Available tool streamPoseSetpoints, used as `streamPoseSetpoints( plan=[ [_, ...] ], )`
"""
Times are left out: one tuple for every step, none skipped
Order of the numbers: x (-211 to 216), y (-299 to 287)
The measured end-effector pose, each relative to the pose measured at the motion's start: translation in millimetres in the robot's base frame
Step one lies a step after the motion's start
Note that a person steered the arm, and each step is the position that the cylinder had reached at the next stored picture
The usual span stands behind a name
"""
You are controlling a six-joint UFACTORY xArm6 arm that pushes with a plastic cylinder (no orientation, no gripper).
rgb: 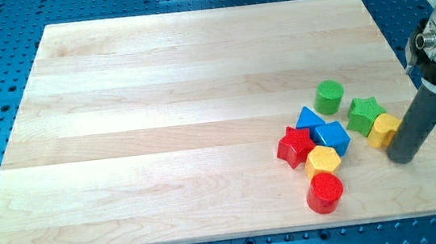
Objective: Separate green star and the heart
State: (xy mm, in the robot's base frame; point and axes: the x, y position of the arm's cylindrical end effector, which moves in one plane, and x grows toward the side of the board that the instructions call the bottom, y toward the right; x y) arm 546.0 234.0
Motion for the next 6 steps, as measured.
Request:
streamPoseSetpoints(
  plan=[
    [-14.0, -24.8],
    [-44.5, -28.4],
    [-82.2, -34.9],
    [-17.5, -40.2],
    [-20.6, 0.4],
    [-76.9, -0.3]
  ],
)
